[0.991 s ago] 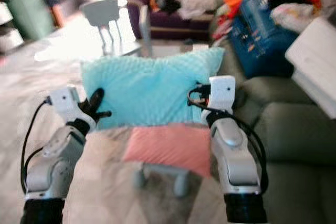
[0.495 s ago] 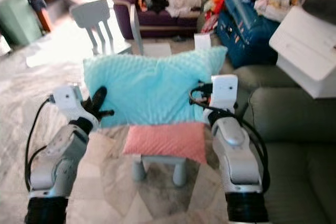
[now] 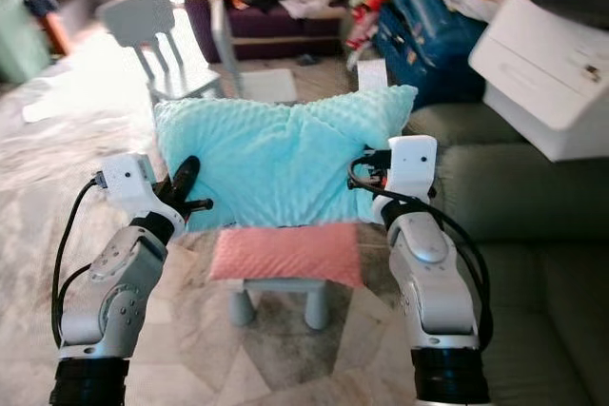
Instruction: Move the pillow to the sofa
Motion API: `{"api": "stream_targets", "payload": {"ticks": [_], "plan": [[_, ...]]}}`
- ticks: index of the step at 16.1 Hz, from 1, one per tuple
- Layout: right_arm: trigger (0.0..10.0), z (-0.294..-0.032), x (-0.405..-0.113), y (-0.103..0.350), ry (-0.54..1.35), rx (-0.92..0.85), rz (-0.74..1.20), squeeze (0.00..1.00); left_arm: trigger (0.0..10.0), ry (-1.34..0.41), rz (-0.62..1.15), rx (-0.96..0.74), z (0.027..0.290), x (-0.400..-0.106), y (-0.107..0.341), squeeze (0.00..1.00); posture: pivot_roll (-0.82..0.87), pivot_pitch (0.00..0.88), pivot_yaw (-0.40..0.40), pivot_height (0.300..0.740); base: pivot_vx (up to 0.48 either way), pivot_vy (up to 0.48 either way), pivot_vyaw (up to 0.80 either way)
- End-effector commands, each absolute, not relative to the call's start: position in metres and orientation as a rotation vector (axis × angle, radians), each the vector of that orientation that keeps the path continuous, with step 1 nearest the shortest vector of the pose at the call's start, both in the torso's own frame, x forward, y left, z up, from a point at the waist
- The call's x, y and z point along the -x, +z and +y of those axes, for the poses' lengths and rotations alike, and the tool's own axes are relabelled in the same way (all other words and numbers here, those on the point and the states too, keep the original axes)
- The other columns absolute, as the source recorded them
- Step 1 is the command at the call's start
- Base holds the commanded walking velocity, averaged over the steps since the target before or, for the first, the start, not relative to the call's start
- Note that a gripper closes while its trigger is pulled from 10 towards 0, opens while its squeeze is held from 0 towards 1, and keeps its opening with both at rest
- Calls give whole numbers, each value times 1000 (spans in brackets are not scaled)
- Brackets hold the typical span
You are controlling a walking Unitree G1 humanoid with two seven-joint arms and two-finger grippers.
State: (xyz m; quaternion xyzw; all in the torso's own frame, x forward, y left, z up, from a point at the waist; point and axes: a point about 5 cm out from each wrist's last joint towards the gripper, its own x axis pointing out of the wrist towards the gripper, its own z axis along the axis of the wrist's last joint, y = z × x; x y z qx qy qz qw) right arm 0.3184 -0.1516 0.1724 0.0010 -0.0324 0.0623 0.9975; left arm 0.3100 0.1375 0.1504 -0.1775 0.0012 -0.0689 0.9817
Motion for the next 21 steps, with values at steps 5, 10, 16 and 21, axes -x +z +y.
{"api": "stream_targets", "payload": {"ticks": [5,10,16,21], "plan": [[10000,-151,-319,181,143,5,-97,0,10000,-125,-2,364,138,-312,153,0,-121,17,11,740,0,0,-315],[10000,-150,-319,181,145,5,-98,0,10000,-122,0,361,139,-312,153,0,-120,16,14,740,-292,0,0],[10000,-150,-320,181,142,2,-100,0,10000,-122,2,358,139,-313,153,0,-120,10,17,740,-330,0,0],[10000,-150,-321,182,140,1,-104,0,10000,-125,-1,356,139,-314,155,0,-120,6,18,740,-336,0,0]]}}
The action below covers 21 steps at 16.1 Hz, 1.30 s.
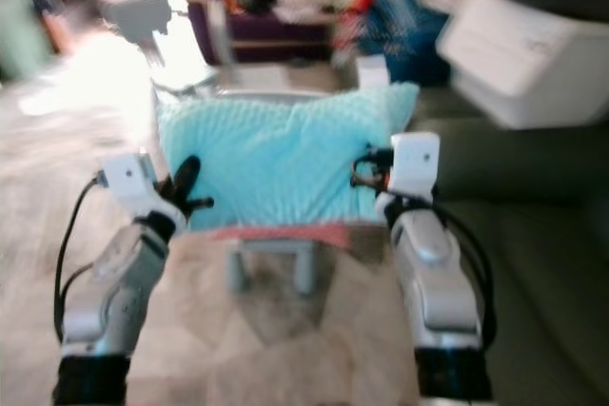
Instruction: Move the pillow to the sofa
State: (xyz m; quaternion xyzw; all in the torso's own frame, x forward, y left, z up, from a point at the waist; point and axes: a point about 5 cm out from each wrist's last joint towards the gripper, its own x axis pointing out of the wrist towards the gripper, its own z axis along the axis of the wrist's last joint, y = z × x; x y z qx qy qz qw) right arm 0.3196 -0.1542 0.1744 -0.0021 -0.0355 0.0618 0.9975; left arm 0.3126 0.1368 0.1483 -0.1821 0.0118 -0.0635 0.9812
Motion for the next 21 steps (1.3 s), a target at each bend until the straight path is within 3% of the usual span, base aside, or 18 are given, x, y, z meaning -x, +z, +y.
{"api": "stream_targets", "payload": {"ticks": [1,15,21], "plan": [[10000,-150,-321,182,139,1,-105,0,10000,-125,-1,355,139,-314,155,0,-120,4,19,740,-349,0,0],[10000,-152,-320,182,131,6,-104,0,10000,-125,8,348,139,-313,152,0,-121,10,17,740,-347,0,0],[10000,-157,-322,179,96,10,-92,0,10000,-104,25,327,144,-311,143,0,-119,20,12,740,0,0,0]]}}
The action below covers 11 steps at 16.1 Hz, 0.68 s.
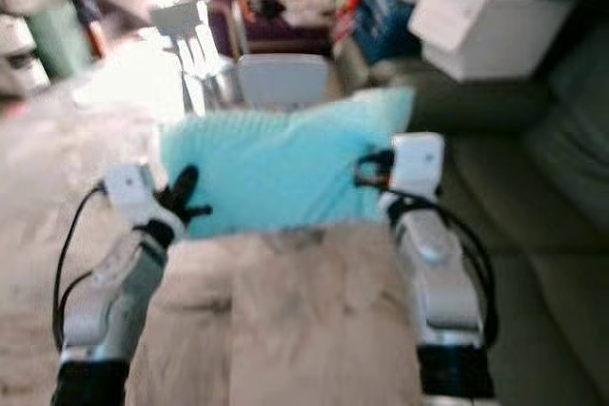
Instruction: Move the pillow to the sofa
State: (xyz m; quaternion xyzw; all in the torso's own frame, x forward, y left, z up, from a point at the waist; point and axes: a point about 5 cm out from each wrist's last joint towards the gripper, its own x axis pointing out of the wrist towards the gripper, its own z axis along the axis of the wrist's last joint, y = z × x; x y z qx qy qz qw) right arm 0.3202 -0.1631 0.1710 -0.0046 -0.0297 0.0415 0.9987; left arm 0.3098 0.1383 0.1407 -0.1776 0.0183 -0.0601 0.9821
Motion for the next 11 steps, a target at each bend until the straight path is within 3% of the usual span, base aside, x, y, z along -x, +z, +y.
{"api": "stream_targets", "payload": {"ticks": [1,9,11], "plan": [[10000,-157,-322,178,96,10,-92,0,10000,-100,27,323,145,-311,141,0,-118,21,12,740,0,0,0],[10000,-158,-322,164,84,10,-55,0,10000,-56,113,236,165,-308,107,0,-112,25,13,740,0,0,0],[10000,-165,-319,133,61,8,39,0,10000,-32,178,185,176,-306,84,0,-107,16,13,740,0,0,0]]}}
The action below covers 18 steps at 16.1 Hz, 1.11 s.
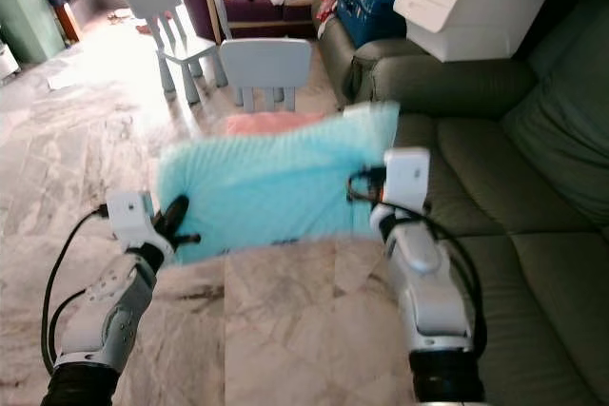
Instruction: Move the pillow to the sofa
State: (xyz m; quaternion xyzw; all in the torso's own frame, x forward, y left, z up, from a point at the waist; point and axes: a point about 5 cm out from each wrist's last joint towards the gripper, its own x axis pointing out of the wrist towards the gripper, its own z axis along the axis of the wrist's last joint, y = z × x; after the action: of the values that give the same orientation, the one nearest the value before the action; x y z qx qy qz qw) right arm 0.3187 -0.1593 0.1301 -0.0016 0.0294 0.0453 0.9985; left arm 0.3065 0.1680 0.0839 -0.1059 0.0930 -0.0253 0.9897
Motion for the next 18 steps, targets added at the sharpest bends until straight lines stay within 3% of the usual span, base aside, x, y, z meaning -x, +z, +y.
{"api": "stream_targets", "payload": {"ticks": [1,18], "plan": [[10000,-167,-317,123,51,6,67,0,10000,-24,187,178,179,-304,80,0,-105,14,14,740,0,0,0],[10000,-168,-316,121,45,36,70,0,10000,-42,155,159,179,-307,88,0,-102,8,19,740,0,0,0]]}}
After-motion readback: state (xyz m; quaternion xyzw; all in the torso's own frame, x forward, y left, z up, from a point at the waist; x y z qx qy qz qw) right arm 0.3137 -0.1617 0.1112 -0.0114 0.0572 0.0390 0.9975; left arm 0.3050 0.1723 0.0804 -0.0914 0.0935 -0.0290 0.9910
